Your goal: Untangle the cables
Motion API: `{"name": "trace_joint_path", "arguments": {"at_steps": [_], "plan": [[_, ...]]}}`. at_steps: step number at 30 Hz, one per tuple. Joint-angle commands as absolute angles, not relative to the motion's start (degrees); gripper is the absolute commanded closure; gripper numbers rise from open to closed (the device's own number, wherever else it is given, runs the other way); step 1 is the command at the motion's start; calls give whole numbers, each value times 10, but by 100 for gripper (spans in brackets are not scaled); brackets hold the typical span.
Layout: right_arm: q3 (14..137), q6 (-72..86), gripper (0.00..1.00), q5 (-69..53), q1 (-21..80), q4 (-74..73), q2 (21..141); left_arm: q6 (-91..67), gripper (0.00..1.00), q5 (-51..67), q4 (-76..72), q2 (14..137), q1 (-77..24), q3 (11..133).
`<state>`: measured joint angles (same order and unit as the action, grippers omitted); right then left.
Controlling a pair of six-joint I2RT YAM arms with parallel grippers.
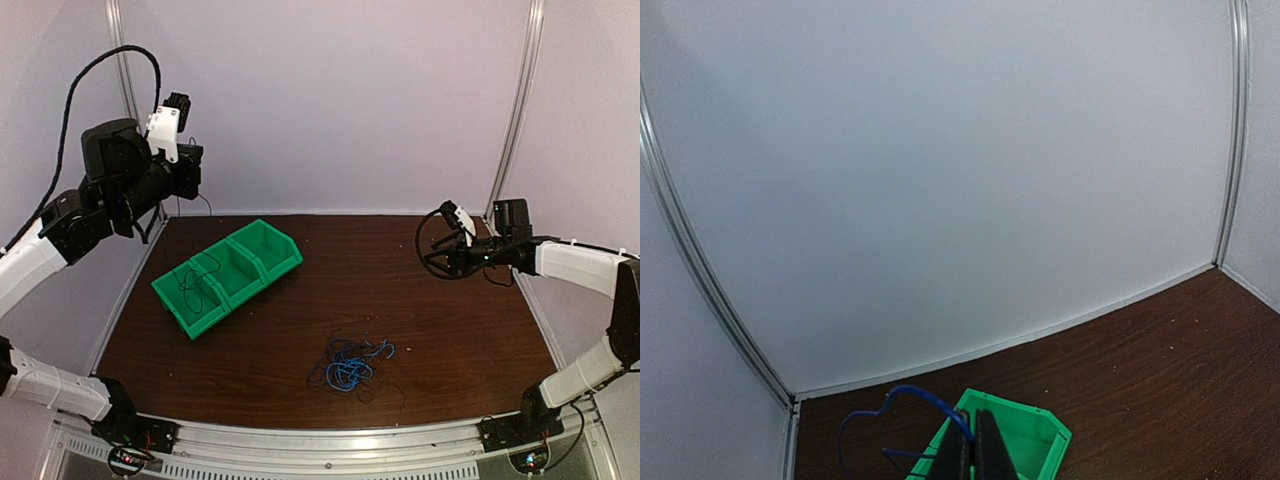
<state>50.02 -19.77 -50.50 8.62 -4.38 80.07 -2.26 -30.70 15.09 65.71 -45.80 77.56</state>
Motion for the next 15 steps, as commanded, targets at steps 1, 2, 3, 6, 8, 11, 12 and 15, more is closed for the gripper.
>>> {"name": "trace_joint_path", "arguments": {"at_steps": [1,2,3,6,8,11,12,15], "plan": [[497,-203,47,-505,83,-34,805,-45,100,-288,134,629,-425,728],[497,-203,47,-506,83,-35,804,-48,100,-282,131,626,-414,717],[497,-204,47,-506,83,-36,804,-53,100,-272,129,624,-403,705],[496,-203,47,-505,84,-36,801,-65,100,-240,123,619,-369,677],[494,-204,47,-504,83,-36,798,-68,100,-229,122,618,-350,661],[494,-205,47,-503,83,-36,796,-64,100,-221,127,613,-322,648],[493,-205,47,-503,83,-37,796,-57,100,-227,133,610,-315,647],[492,-206,47,-503,83,-37,795,-31,100,-245,151,592,-288,649]]}}
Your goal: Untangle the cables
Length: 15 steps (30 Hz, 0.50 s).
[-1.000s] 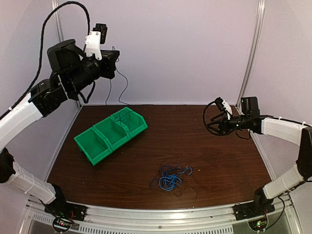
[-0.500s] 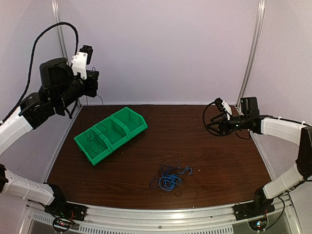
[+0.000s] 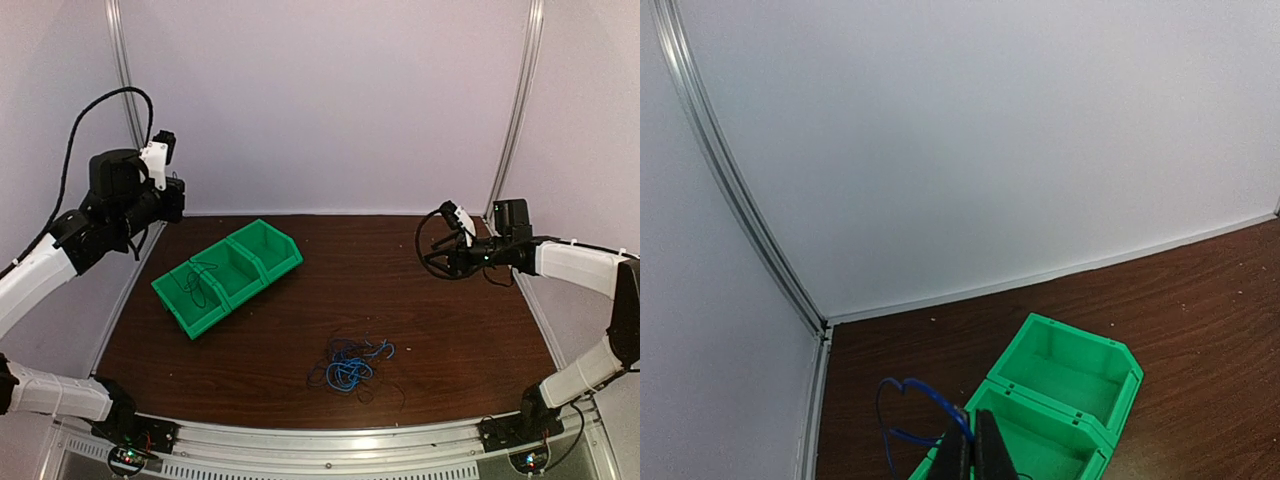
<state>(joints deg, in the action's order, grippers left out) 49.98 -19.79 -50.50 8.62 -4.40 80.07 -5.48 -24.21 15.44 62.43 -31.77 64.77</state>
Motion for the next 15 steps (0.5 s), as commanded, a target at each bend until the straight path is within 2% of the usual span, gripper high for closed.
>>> {"name": "trace_joint_path", "arguments": {"at_steps": [1,15], "plan": [[492,-206,47,-504,83,-37,795,-26,100,-243,154,585,-278,647],[494,-210,47,-511,83,-42,808,-69,100,-168,139,569,-250,560]]}}
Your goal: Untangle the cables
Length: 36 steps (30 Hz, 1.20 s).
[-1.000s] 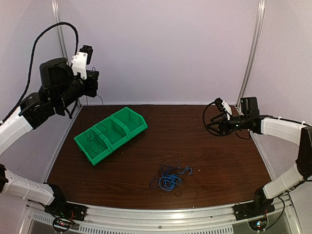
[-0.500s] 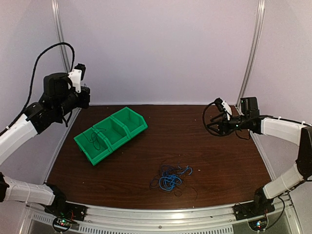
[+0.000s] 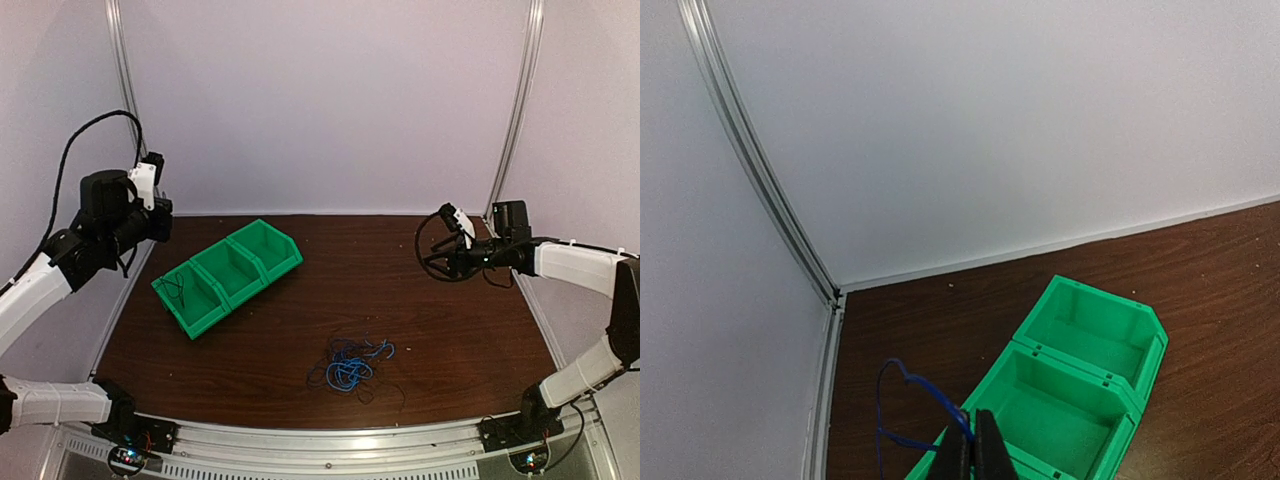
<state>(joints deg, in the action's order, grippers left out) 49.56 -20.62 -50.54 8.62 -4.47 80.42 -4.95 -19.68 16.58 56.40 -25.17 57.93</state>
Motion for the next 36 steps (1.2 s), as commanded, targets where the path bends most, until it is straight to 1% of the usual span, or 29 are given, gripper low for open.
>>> {"name": "trace_joint_path", "arguments": {"at_steps": [1,9,13,19,25,29,32,36], "plan": [[494,-210,47,-511,83,-42,808,-73,100,-162,137,572,-250,557],[495,-212,47,-508,83,-44,813,-107,100,-77,87,613,-250,540],[495,-213,47,-506,83,-47,811,-114,100,-82,76,628,-250,522],[494,-214,47,-507,83,-47,811,-125,100,-111,137,609,-234,503],[494,-216,47,-507,83,-48,814,-174,100,-18,174,628,-181,454],[501,-220,47,-515,84,-60,824,-195,100,-2,199,664,-178,453],[499,-220,47,-516,83,-58,823,-206,100,0,185,671,-178,444],[501,-220,47,-519,83,-59,829,-220,100,30,174,701,-175,446]]}}
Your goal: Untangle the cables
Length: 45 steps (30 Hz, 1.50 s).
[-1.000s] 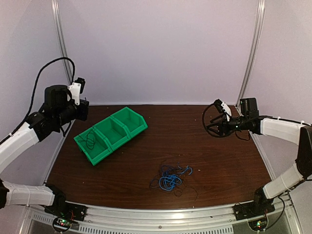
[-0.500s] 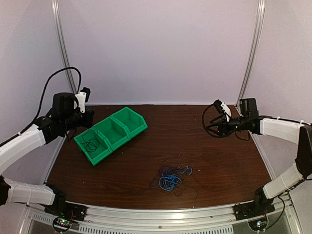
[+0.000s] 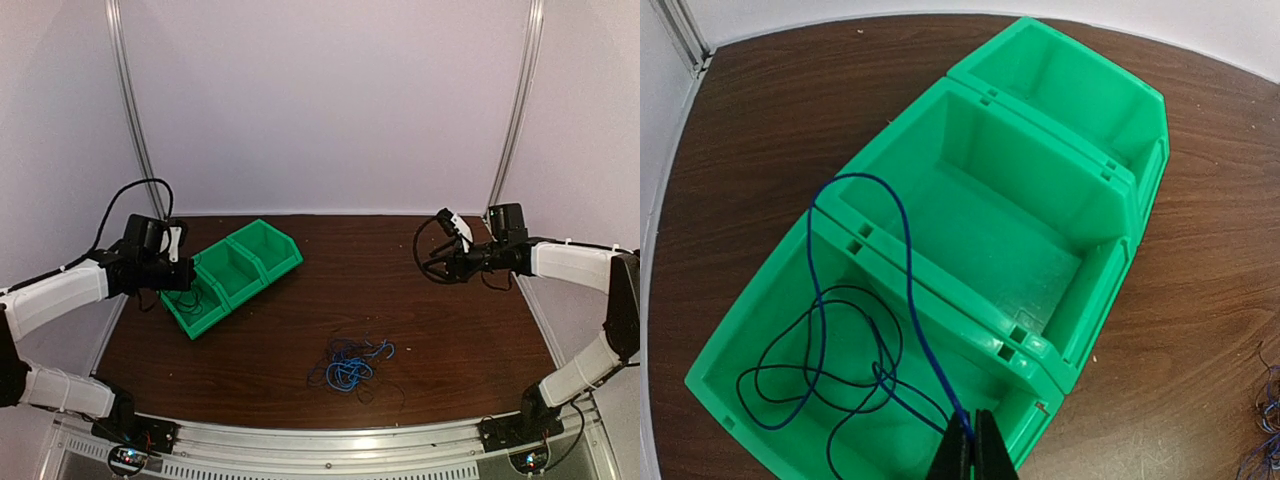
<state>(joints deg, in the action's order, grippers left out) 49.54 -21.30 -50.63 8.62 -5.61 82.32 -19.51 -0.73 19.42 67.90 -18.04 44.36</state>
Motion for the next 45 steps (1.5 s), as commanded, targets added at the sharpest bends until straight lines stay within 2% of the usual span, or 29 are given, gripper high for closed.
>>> {"name": "trace_joint_path", "arguments": {"at_steps": [1,7,16,22,29,45], "plan": [[501,-220,47,-520,83,-60,830,-221,100,36,172,712,-175,450],[502,-222,47,-519,83,-65,831,-226,100,22,188,753,-170,470],[503,-223,47,-521,83,-65,838,-225,100,-27,285,686,-157,473],[508,-225,47,-526,84,-71,844,-247,100,40,325,697,-152,473],[506,-232,47,-525,83,-74,836,-287,100,56,418,746,-152,528],[515,-248,47,-530,83,-99,838,-310,100,40,370,891,-105,589]]}}
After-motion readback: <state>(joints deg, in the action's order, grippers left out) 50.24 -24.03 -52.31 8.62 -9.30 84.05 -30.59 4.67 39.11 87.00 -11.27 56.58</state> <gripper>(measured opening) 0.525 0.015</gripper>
